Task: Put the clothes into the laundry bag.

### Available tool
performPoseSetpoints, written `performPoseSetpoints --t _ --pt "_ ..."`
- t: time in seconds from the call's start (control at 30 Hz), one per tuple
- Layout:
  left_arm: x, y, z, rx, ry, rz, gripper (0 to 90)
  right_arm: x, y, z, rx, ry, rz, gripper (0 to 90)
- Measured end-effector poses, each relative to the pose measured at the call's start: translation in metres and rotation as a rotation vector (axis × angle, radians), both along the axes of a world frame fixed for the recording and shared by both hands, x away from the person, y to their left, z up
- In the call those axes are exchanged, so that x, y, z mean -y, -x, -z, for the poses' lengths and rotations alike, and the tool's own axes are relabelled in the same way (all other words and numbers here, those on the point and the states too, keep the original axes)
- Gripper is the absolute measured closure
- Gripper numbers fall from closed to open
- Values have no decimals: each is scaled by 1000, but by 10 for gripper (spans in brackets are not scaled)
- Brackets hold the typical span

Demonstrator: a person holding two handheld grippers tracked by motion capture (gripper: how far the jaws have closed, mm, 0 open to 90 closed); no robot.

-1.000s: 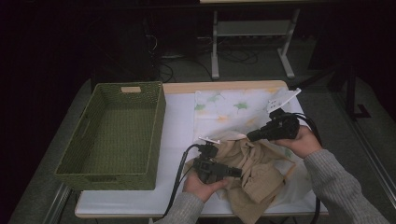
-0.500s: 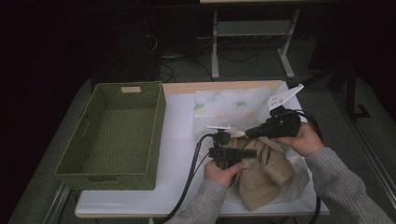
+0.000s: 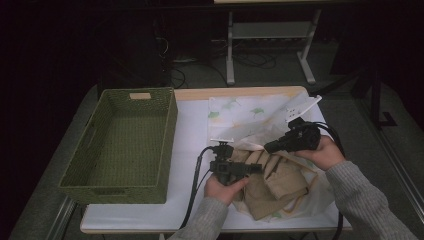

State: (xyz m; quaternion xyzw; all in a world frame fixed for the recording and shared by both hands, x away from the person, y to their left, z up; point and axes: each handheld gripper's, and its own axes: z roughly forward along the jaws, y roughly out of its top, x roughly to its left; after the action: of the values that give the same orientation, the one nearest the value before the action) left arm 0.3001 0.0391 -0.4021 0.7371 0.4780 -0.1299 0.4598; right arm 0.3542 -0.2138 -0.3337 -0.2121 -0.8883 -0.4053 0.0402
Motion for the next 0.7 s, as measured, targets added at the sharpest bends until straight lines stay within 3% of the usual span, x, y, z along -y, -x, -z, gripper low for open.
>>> performPoseSetpoints --t 0.13,0.2,0.23,0.27,0.33,0.37,0.43,0.57,0.7 --pt "-16 11 7 1 -105 28 354 0 -1 0 1 4 6 883" --pt "-18 7 16 -34 -111 31 400 -2 -1 1 1 6 8 883" --pt "-18 4 21 -60 -87 32 461 -4 -1 2 4 6 3 883" --pt "-17 0 25 -62 -62 32 586 -6 -1 2 4 10 0 883" --pt "-9 -2 30 -39 -36 30 850 -11 1 2 3 11 -10 883" --pt "-4 -3 31 -32 -33 38 887 -13 2 2 4 16 -18 883" --pt "8 -3 29 -17 -24 58 895 -15 3 0 12 16 -32 883" --pt "25 -5 16 -4 59 72 897 -16 5 -5 19 11 -38 883" --pt "34 -12 3 13 152 26 897 -14 8 -15 36 -12 -34 883"
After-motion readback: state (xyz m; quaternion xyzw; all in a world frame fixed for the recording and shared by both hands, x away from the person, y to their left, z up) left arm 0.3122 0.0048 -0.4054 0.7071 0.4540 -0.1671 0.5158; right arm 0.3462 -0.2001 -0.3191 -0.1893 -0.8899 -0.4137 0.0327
